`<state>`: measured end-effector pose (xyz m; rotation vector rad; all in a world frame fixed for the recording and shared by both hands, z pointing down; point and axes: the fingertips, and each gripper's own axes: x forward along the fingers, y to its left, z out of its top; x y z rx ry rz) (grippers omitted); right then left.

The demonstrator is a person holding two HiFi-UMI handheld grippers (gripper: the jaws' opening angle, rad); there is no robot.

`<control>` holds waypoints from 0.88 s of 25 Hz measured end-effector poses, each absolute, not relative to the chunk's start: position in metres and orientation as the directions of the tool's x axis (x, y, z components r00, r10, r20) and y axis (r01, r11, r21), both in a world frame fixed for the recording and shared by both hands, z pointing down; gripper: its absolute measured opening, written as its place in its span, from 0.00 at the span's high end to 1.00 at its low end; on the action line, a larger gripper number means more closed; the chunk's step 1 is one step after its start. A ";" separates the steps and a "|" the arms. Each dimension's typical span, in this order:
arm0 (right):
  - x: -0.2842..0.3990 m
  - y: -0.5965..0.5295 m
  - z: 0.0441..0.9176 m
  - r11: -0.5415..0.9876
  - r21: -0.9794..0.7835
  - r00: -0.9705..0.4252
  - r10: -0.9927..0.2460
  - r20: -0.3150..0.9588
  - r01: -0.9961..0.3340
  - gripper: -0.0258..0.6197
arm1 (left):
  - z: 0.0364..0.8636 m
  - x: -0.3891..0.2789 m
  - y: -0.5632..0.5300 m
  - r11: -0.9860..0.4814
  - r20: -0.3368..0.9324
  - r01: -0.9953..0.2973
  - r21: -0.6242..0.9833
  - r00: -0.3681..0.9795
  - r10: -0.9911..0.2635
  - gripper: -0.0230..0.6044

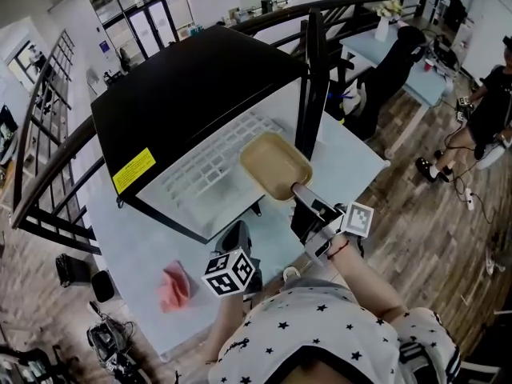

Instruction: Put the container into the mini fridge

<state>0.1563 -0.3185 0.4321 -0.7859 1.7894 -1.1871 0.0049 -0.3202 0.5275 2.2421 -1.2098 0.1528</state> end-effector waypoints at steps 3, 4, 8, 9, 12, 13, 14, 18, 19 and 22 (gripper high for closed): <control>0.157 -0.330 0.431 0.365 -0.930 -0.487 -0.820 -0.300 -0.043 0.60 | 0.528 0.006 -0.326 -0.394 0.358 -0.811 0.433 0.556 -0.750 0.95; 0.156 -0.334 0.430 0.366 -0.930 -0.496 -0.815 -0.301 -0.037 0.60 | 0.527 0.006 -0.327 -0.386 0.357 -0.815 0.432 0.547 -0.757 0.95; 0.156 -0.350 0.429 0.363 -0.932 -0.523 -0.796 -0.305 -0.010 0.60 | 0.525 0.006 -0.332 -0.350 0.358 -0.833 0.428 0.512 -0.781 0.95; 0.156 -0.354 0.430 0.364 -0.931 -0.530 -0.791 -0.305 -0.007 0.60 | 0.525 0.005 -0.332 -0.340 0.360 -0.838 0.426 0.502 -0.787 0.95; 0.154 -0.365 0.431 0.363 -0.932 -0.553 -0.776 -0.304 0.001 0.60 | 0.524 0.001 -0.333 -0.309 0.360 -0.853 0.421 0.470 -0.806 0.95; 0.152 -0.369 0.432 0.361 -0.933 -0.558 -0.772 -0.303 0.008 0.60 | 0.524 -0.001 -0.333 -0.299 0.360 -0.857 0.420 0.460 -0.812 0.95; 0.151 -0.373 0.433 0.357 -0.934 -0.562 -0.769 -0.304 0.017 0.60 | 0.524 -0.003 -0.333 -0.289 0.360 -0.861 0.419 0.449 -0.817 0.95; 0.148 -0.390 0.434 0.344 -0.937 -0.577 -0.756 -0.309 0.050 0.60 | 0.526 -0.008 -0.334 -0.246 0.368 -0.879 0.409 0.406 -0.837 0.95; 0.148 -0.394 0.435 0.343 -0.938 -0.579 -0.755 -0.308 0.053 0.60 | 0.527 -0.009 -0.334 -0.237 0.369 -0.883 0.406 0.395 -0.841 0.95; 0.147 -0.403 0.436 0.338 -0.939 -0.576 -0.757 -0.309 0.060 0.60 | 0.528 -0.014 -0.333 -0.215 0.371 -0.893 0.395 0.369 -0.852 0.95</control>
